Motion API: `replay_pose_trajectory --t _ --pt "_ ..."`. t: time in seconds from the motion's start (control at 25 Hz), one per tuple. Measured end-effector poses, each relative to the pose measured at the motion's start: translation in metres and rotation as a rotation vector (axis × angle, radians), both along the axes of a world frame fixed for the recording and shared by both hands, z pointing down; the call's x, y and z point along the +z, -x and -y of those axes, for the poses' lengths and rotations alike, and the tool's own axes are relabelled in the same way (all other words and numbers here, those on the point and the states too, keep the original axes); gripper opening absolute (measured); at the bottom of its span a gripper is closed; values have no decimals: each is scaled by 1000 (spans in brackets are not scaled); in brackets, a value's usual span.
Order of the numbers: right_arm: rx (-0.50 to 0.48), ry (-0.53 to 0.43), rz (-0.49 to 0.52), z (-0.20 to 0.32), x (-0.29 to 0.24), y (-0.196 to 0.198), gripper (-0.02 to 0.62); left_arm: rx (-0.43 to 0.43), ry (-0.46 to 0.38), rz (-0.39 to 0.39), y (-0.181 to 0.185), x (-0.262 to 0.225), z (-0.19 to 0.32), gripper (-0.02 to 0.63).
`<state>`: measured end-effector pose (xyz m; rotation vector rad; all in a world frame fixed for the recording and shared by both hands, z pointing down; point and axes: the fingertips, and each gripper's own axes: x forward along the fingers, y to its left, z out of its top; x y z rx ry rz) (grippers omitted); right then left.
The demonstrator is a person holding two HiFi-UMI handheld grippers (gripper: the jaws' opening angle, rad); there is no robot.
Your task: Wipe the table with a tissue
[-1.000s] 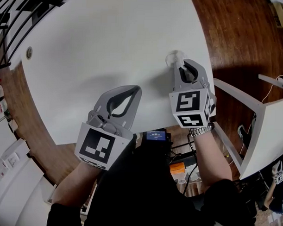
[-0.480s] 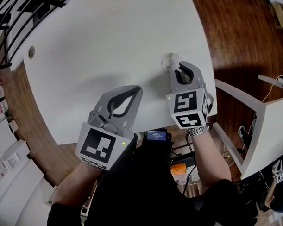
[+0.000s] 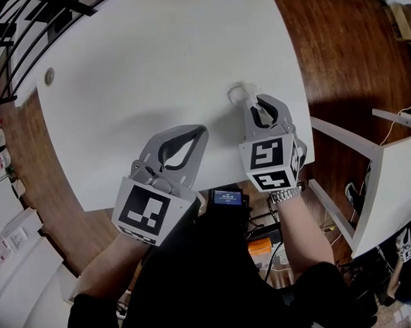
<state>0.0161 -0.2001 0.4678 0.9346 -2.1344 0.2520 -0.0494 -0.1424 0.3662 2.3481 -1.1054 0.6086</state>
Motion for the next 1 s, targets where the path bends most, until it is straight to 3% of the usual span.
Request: replay_pose_trajectory --t 1.0 --pt "85 -127 23 -53 -79 -18 23 70 -141 -25 -15 -50 -33 14"
